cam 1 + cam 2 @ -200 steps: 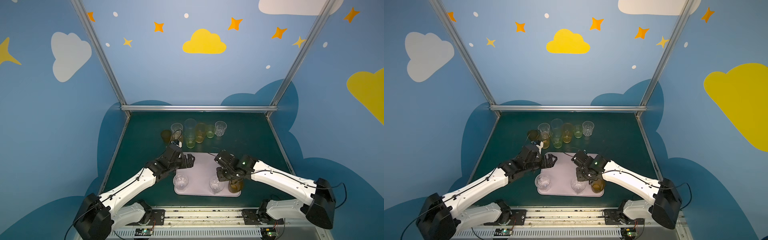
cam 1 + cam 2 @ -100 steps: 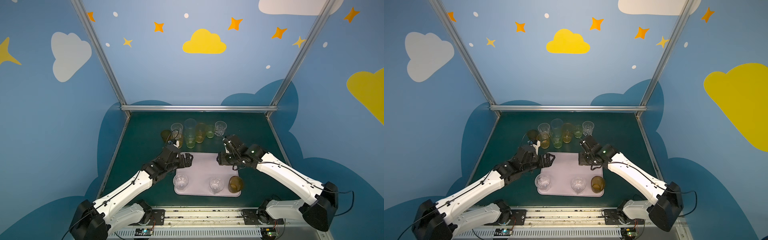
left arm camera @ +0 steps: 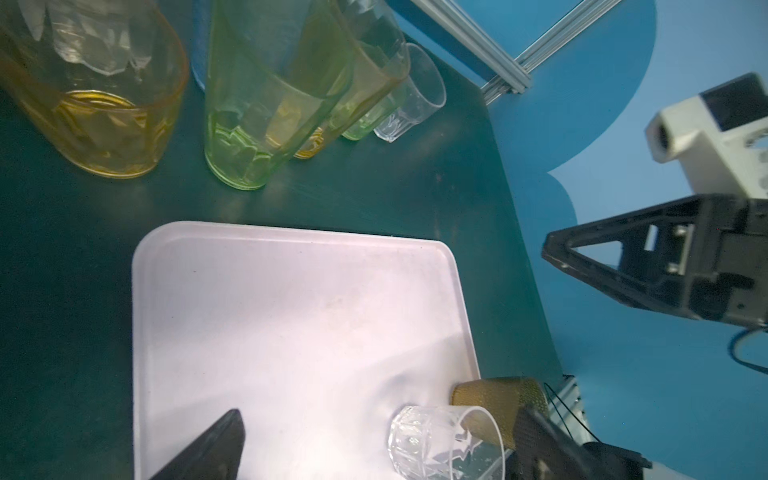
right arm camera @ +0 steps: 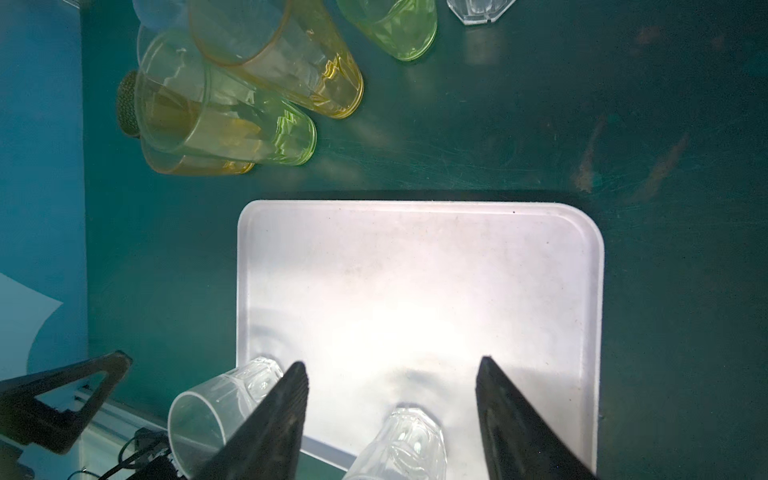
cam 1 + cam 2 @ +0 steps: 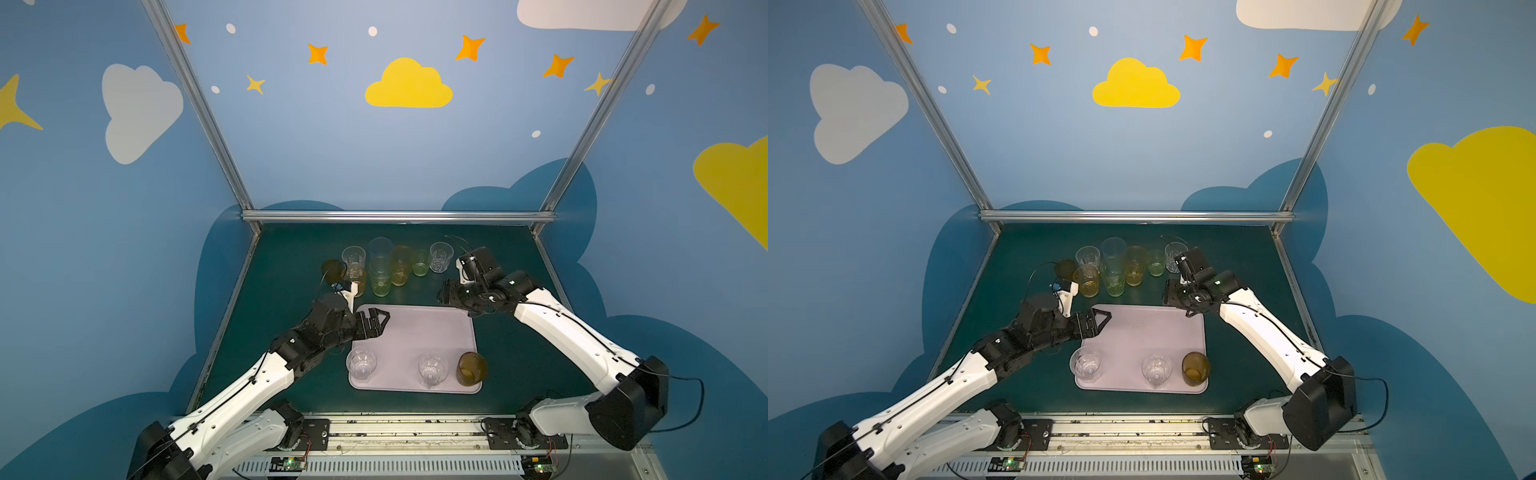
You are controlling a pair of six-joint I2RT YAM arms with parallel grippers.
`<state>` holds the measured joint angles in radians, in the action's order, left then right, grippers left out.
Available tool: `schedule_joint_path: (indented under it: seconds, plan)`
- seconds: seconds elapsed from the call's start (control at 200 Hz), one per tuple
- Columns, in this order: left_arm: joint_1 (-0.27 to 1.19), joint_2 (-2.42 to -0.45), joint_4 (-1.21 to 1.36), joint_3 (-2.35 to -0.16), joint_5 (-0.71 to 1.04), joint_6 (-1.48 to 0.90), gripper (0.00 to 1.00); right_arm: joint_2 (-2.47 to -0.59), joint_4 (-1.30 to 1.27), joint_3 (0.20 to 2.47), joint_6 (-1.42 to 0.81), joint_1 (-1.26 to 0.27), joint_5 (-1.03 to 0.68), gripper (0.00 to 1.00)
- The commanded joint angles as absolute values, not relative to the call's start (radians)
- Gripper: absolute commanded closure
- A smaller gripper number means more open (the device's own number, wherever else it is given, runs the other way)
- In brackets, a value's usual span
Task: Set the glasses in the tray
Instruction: 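Move the right gripper back to another clear faceted glass in the cluster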
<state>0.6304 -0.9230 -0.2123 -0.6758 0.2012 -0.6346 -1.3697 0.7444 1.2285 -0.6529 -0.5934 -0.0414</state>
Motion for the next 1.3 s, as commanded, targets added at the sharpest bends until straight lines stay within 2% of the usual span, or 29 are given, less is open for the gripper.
schedule_joint_path:
  seconds: [0.0, 0.27, 0.456, 0.636, 0.711, 0.891, 1.297]
  plan:
    - [0.625, -0.885, -0.181, -0.682, 0.190, -0.637, 0.00, -1.382, 0.713, 1.273, -0.669, -0.553, -0.093, 0.36]
    - [0.620, -0.840, -0.173, -0.690, 0.165, -0.638, 0.00, -1.430, 0.645, 1.295, -0.676, -0.428, -0.147, 0.35]
    - [0.611, -0.827, -0.178, -0.692, 0.110, -0.624, 0.00, -1.559, 0.610, 1.378, -0.642, -0.336, -0.153, 0.36]
    - [0.606, -0.833, -0.188, -0.693, 0.087, -0.623, 0.00, -1.718, 0.606, 1.510, -0.606, -0.284, -0.149, 0.42]
    - [0.606, -0.841, -0.196, -0.682, 0.066, -0.653, 0.00, -1.783, 0.607, 1.565, -0.599, -0.273, -0.152, 0.52]
    - [0.606, -0.819, -0.077, -0.580, 0.076, -0.691, 0.00, -1.920, 0.598, 1.669, -0.606, -0.264, -0.152, 0.55]
    - [0.606, -0.818, -0.140, -0.600, 0.066, -0.686, 0.00, -2.073, 0.614, 1.777, -0.615, -0.269, -0.127, 0.63]
